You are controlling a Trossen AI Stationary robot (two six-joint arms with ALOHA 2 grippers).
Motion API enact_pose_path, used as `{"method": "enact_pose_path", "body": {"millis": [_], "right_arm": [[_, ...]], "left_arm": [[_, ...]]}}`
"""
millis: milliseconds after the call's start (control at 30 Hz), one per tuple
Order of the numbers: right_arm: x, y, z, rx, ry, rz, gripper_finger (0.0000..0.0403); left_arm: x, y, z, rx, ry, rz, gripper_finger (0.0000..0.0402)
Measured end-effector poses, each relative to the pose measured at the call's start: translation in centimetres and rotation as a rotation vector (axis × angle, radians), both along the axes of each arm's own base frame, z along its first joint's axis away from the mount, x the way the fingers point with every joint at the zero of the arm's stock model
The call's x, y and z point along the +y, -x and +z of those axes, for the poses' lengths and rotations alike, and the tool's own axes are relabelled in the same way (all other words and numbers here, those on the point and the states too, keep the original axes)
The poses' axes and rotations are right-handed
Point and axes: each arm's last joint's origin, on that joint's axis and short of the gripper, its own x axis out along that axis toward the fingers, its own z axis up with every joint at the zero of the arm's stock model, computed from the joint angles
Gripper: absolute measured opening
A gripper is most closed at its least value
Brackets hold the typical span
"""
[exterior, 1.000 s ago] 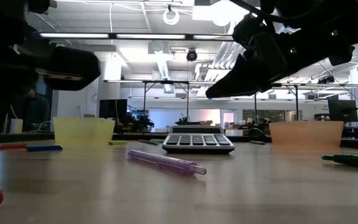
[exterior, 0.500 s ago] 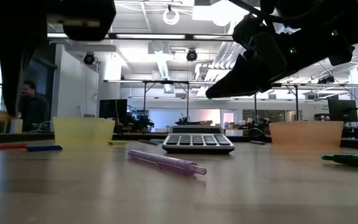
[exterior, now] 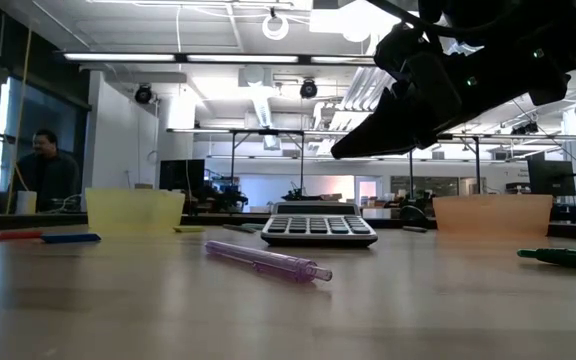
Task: Sort crayons/erasers/pens/pencils in bins
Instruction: Put the yellow pencil into the transparent bin
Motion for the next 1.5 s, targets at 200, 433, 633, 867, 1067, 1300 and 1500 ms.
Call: {"method": "enact_pose_path", "body": {"millis": [200, 433, 633, 867, 1067, 1300, 1500], "right_arm": [[0.0, 0.0, 0.0, 0.000, 0.000, 0.000, 0.0015], [0.0, 0.0, 0.0, -0.004, -0.021, -0.009, 0.0015], [0.2, 0.0, 0.0, -0.004, -0.021, -0.001, 0.0015], [0.8, 0.2, 0.0, -0.007, -0.024, 0.017, 0.0015], [0.9, 0.2, 0.1, -0.013, -0.047, 0.014, 0.0015], [1.6, 0.4, 0.1, -0.017, -0.048, 0.038, 0.0015], [1.8, 0.4, 0.1, -0.016, -0.044, 0.047, 0.0015]], "left_arm": [[-0.9, 2.1, 1.3, 0.107, -0.030, 0.016, 0.0011], [-2.0, 4.5, 1.6, 0.195, -0.051, 0.092, 0.0011], [-3.1, 6.2, 1.7, 0.211, -0.069, 0.127, 0.0011], [-4.3, 7.8, 1.7, 0.201, -0.068, 0.151, 0.0011], [-4.8, 8.6, 1.6, 0.199, -0.072, 0.123, 0.0007], [-4.1, 8.2, 0.3, 0.195, -0.107, 0.048, 0.0000], [-3.7, 7.5, -1.0, 0.185, -0.092, 0.007, 0.0000]]}}
